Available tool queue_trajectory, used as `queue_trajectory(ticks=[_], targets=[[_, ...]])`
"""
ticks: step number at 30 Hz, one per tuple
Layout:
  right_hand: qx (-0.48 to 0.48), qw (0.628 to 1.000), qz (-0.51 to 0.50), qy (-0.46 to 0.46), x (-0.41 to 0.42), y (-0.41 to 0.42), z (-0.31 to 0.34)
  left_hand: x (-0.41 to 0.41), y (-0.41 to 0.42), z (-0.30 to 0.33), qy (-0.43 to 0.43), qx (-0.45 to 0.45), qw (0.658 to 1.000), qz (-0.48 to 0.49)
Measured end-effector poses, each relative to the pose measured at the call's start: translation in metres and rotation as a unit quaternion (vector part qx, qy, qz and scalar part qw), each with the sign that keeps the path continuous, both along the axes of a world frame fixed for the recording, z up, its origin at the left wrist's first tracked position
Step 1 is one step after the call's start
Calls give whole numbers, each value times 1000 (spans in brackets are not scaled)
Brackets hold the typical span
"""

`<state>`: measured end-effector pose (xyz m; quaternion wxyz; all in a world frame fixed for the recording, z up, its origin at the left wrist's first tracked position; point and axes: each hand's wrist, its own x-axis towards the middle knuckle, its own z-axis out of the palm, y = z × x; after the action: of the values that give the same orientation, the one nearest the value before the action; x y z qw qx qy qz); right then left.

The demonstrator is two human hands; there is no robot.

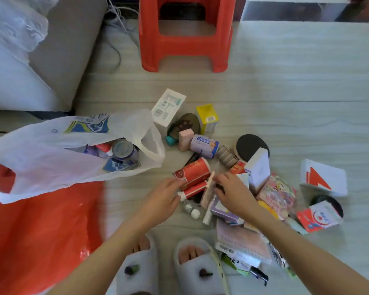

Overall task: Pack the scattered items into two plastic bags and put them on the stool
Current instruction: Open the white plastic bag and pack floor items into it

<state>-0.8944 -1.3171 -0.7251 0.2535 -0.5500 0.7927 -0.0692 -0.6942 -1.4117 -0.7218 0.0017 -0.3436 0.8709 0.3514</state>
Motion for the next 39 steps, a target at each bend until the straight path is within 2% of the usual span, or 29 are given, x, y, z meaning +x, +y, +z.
queue_trajectory(ticks=[3,6,9,12,15,18,21,26,31,33,37,39], targets=[[-4,987,129,92,-2,-8,-27,-13,-9,-32,-60,-91,992,-67],[8,969,189,156,-6,-17,-41,-24,-18,-55,-101,-117,985,-79],[-11,955,234,179,-14,-22,-46,-38,-24,-65,-95,-117,986,-66],[-35,947,245,203,-18,-29,-47,-49,-33,-76,-128,-73,987,-57],[-30,936,257,240,-18,-33,-44,-55,-37,-77,-113,-27,993,-36],[-23,931,259,255,-21,-30,-34,-53,-30,-68,-76,54,994,53],[-8,950,224,219,-19,-27,-15,-36,-20,-49,-31,122,981,147],[49,965,216,137,-1,-38,36,12,-3,9,40,215,949,226],[59,976,203,59,35,-54,108,68,-5,70,90,187,943,259],[52,984,173,-3,52,-56,132,92,-2,89,134,195,923,302],[42,988,106,-99,84,-73,162,120,-4,118,212,225,846,434],[36,989,55,-134,96,-85,167,128,-9,122,187,163,854,458]])
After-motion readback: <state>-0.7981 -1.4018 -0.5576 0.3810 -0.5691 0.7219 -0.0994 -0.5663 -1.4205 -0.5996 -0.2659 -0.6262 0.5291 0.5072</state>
